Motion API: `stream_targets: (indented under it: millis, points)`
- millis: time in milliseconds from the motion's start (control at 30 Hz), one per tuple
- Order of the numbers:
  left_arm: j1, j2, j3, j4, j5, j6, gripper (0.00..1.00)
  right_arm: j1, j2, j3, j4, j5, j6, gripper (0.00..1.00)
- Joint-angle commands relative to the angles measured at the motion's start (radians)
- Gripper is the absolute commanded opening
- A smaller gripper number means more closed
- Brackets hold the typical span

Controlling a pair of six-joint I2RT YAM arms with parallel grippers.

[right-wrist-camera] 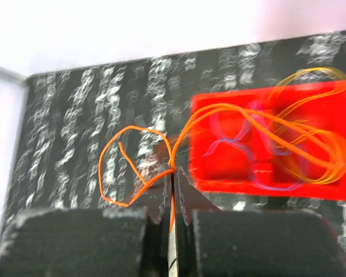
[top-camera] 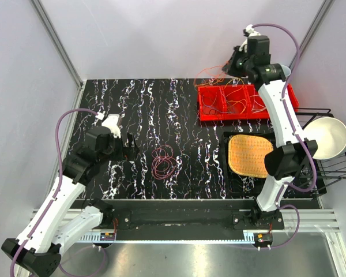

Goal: Untangle the cables

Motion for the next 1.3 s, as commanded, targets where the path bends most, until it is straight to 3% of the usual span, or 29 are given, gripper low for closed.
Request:
stream_targets:
  millis: [0, 233, 567, 1000, 1267]
  points:
    - [0.002, -0.009, -0.013, 0.061, -0.017, 0.027, 0.99, -0.063, 0.088, 0.169, -0.082, 0.135, -0.057, 0.0]
    - [0.002, -0.015, -0.025, 0.054, 0.0, 0.019, 0.99, -0.129, 0.3, 0.503, -0.228, 0.328, -0.118, 0.0]
    - [0.002, 0.015, -0.02, 0.066, 0.015, 0.035, 0.99, -0.203, 0.463, 0.639, -0.198, 0.534, -0.181, 0.0]
    - [0.002, 0.012, -0.023, 0.069, 0.015, 0.031, 0.99, -0.203, 0.541, 0.57, -0.015, 0.764, -0.437, 0.0]
    - [0.002, 0.015, -0.023, 0.07, 0.015, 0.031, 0.99, -0.203, 0.54, 0.45, -0.003, 0.714, -0.471, 0.0]
